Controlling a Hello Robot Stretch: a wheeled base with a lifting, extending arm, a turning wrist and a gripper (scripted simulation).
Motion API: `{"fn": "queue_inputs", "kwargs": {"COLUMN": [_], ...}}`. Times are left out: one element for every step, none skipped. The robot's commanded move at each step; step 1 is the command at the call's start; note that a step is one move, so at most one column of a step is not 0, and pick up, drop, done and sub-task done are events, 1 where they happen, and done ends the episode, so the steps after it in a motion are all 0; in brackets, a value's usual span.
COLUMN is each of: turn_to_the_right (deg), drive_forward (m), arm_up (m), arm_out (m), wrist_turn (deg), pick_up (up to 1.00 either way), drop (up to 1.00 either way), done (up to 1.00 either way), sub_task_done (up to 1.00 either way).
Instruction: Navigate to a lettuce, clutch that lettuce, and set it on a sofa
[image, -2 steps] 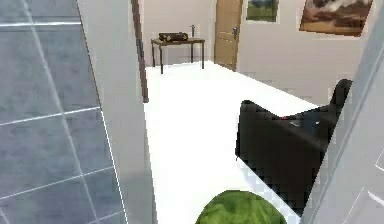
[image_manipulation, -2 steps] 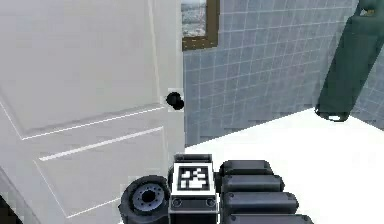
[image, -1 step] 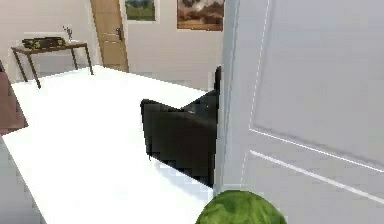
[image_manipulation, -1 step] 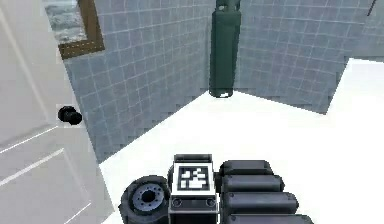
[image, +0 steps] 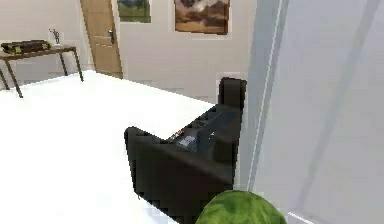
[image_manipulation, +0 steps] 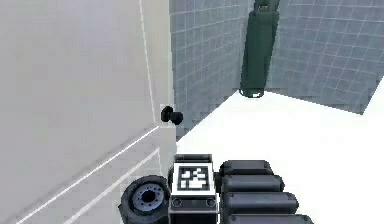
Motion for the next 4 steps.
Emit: {"fn": "queue_inputs", "kwargs": {"turn_to_the_right": [-45.0,0.0,-18.0,0.0], "drive_forward": [0.0,0.3,0.0,1.0], "arm_up": [0.0,0.0,0.0,0.0], "arm_out": [0.0,0.0,0.0,0.0], "wrist_turn": [0.0,0.0,0.0,0.0], "pick_up": [0.0,0.0,0.0,0.0], "drop": [0.0,0.0,0.0,0.0], "done": [0.0,0.0,0.0,0.0], "sub_task_done": [0.0,0.0,0.0,0.0]}}
